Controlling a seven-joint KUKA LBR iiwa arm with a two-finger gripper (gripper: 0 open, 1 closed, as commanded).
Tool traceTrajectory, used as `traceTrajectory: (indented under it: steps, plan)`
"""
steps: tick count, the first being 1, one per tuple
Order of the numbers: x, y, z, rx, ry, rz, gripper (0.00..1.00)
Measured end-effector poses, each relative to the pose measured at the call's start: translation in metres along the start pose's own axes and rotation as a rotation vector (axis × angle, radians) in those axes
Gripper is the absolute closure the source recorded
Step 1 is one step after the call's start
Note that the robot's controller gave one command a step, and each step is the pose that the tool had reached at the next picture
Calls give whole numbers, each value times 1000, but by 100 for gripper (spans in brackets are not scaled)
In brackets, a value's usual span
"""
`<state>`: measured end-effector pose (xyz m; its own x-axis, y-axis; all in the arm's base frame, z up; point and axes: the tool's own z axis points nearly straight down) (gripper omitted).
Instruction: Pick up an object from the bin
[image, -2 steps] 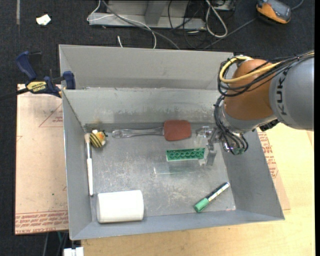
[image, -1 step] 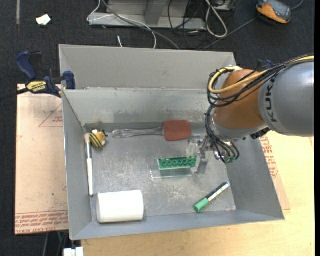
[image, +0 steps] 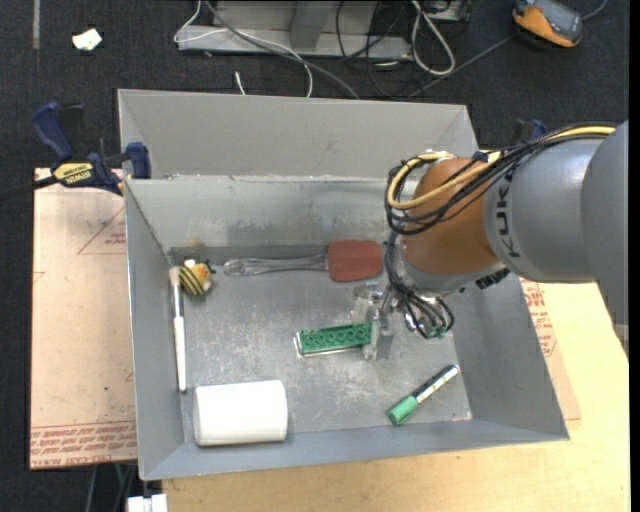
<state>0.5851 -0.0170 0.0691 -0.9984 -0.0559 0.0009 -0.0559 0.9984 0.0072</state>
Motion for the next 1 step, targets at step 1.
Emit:
traceTrajectory:
  steps: [1]
  plan:
    - [0, -2, -69, 0, -2, -3, 100]
